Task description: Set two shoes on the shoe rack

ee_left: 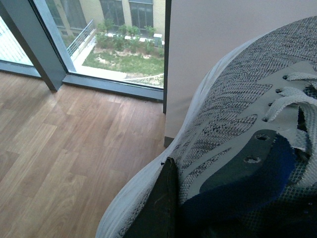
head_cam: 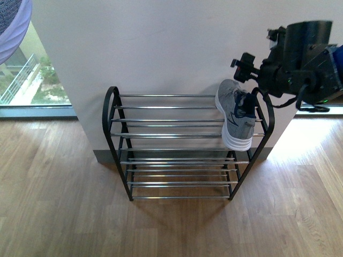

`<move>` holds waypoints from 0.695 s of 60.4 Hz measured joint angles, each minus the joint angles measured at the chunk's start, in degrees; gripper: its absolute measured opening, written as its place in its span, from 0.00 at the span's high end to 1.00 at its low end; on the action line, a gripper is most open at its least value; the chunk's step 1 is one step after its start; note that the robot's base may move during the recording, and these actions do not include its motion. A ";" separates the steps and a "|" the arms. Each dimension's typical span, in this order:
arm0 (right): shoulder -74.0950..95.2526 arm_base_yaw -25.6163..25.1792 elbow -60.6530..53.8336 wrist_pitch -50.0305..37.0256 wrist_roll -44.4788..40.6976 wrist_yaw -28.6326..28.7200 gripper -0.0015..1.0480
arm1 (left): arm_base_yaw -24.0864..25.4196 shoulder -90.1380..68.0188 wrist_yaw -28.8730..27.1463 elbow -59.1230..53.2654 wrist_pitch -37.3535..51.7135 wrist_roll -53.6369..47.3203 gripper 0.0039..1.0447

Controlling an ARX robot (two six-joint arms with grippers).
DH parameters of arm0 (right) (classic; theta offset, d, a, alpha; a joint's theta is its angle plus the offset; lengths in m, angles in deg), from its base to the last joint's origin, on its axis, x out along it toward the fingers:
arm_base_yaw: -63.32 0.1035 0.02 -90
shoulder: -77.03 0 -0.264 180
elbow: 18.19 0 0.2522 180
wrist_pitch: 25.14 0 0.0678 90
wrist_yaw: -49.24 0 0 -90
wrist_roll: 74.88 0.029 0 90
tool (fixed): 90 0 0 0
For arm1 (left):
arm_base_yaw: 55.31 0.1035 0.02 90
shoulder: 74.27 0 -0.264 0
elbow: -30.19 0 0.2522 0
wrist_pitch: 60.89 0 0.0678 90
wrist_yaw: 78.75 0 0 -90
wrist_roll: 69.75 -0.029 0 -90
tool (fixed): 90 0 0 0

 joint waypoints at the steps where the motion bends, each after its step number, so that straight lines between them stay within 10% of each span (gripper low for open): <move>1: -0.76 -0.02 -0.72 -0.22 -0.02 0.31 0.35 | 0.00 0.00 0.00 0.00 0.00 0.00 0.99; 13: -16.11 -1.29 -15.91 -3.17 -2.82 5.70 0.08 | 0.00 0.00 0.00 0.00 0.00 0.00 0.99; 42: -57.51 -13.11 -51.17 2.73 -14.05 24.02 0.09 | 0.00 0.00 0.00 0.00 0.00 0.00 0.99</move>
